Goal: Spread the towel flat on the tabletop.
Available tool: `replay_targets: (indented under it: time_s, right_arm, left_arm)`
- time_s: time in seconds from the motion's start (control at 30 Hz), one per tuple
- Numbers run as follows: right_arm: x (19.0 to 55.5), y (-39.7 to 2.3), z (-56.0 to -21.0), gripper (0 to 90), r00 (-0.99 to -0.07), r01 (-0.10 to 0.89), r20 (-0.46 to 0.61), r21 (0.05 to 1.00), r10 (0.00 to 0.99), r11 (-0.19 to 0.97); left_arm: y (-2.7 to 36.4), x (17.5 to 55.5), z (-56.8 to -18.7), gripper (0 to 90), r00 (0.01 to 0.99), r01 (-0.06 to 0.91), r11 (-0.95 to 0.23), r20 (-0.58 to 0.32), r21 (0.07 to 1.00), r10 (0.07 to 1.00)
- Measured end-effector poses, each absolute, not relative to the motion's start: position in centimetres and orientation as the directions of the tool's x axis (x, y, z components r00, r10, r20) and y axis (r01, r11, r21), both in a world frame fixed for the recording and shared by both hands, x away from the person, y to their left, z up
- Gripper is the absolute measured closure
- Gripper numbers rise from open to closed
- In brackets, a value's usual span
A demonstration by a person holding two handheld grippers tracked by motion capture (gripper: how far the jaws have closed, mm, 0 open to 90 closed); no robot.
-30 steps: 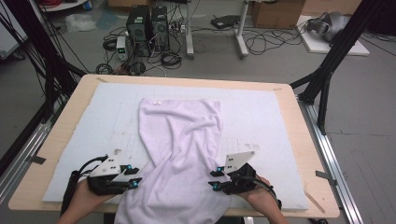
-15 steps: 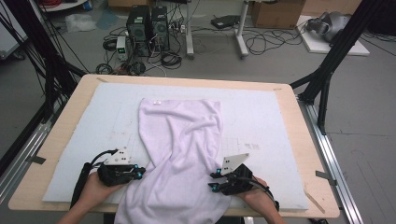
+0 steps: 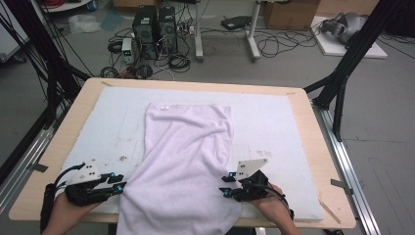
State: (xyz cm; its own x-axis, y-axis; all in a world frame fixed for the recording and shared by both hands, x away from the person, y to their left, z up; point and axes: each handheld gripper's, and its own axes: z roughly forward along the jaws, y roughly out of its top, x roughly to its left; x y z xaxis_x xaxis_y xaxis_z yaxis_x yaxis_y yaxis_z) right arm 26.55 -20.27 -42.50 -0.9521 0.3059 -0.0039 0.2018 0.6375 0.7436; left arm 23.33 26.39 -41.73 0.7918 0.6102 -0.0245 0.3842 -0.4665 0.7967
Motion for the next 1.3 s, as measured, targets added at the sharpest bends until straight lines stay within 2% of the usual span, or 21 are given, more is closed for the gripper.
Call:
replay_targets:
  time_s: [0.1,0.27,0.37,0.4,0.43,0.53,0.73,0.77,0.8,0.83,0.93,1.03,1.07,1.13,1.2,1.3]
  right_arm:
    - [26.7,-20.9,-42.5,61.2,-0.941,0.219,-0.015,0.735,0.339,0.641]
    - [26.7,-21.7,-43.1,59.8,-0.930,0.246,-0.011,0.721,0.367,0.647]
    - [26.9,-22.0,-43.2,59.0,-0.926,0.261,-0.002,0.719,0.378,0.644]
    - [27.0,-22.0,-43.3,58.8,-0.924,0.270,0.008,0.721,0.382,0.639]
    - [27.0,-21.9,-43.4,58.7,-0.924,0.274,0.013,0.719,0.381,0.639]
    - [27.1,-21.6,-43.7,58.2,-0.929,0.271,0.016,0.709,0.370,0.651]
    - [27.0,-21.9,-43.5,58.2,-0.927,0.272,0.017,0.720,0.376,0.638]
    - [27.1,-22.0,-43.4,58.2,-0.926,0.270,0.014,0.724,0.377,0.635]
    - [27.1,-22.1,-43.4,58.2,-0.923,0.277,0.020,0.729,0.385,0.627]
    - [27.2,-22.2,-43.3,58.2,-0.924,0.274,0.018,0.729,0.383,0.627]
    - [27.3,-22.2,-43.4,58.2,-0.920,0.285,0.022,0.725,0.392,0.627]
    - [27.4,-22.3,-43.6,58.3,-0.918,0.295,0.028,0.717,0.396,0.632]
    - [27.4,-22.3,-43.7,59.2,-0.917,0.299,0.033,0.716,0.396,0.631]
    - [27.6,-22.4,-43.7,66.7,-0.917,0.304,0.038,0.712,0.397,0.633]
    - [27.8,-22.4,-43.9,83.1,-0.921,0.320,0.074,0.700,0.382,0.638]
    - [28.0,-22.3,-43.8,87.5,-0.928,0.313,0.078,0.695,0.364,0.647]
  left_arm:
    - [25.5,25.1,-42.2,61.6,0.783,0.399,-0.464,-0.030,0.791,0.621]
    - [23.7,27.7,-43.6,64.3,0.797,0.441,-0.483,-0.083,0.757,0.598]
    - [22.7,28.0,-44.1,77.1,0.816,0.432,-0.503,-0.087,0.748,0.571]
    - [22.6,28.0,-44.1,85.5,0.823,0.429,-0.512,-0.088,0.744,0.561]
    - [22.5,27.9,-43.9,86.4,0.824,0.422,-0.519,-0.076,0.743,0.562]
    - [23.4,27.5,-43.5,87.5,0.812,0.416,-0.512,-0.053,0.751,0.581]
    - [27.5,26.5,-41.9,87.8,0.753,0.423,-0.440,-0.038,0.792,0.657]
    - [27.7,26.4,-41.7,86.0,0.745,0.430,-0.426,-0.047,0.796,0.665]
    - [27.8,26.4,-41.7,76.5,0.746,0.435,-0.417,-0.059,0.798,0.664]
    - [27.6,26.3,-41.8,70.9,0.755,0.429,-0.417,-0.065,0.802,0.652]
    - [26.4,26.4,-42.1,63.2,0.777,0.417,-0.426,-0.072,0.803,0.625]
    - [24.6,26.8,-42.7,59.6,0.800,0.410,-0.456,-0.070,0.790,0.596]
    - [24.2,27.0,-43.0,60.8,0.807,0.410,-0.467,-0.073,0.784,0.586]
    - [23.4,27.3,-43.5,66.3,0.820,0.409,-0.492,-0.073,0.769,0.568]
    - [23.0,27.5,-43.9,72.8,0.824,0.410,-0.505,-0.072,0.759,0.561]
    - [23.0,27.4,-44.0,75.5,0.826,0.410,-0.511,-0.070,0.755,0.559]
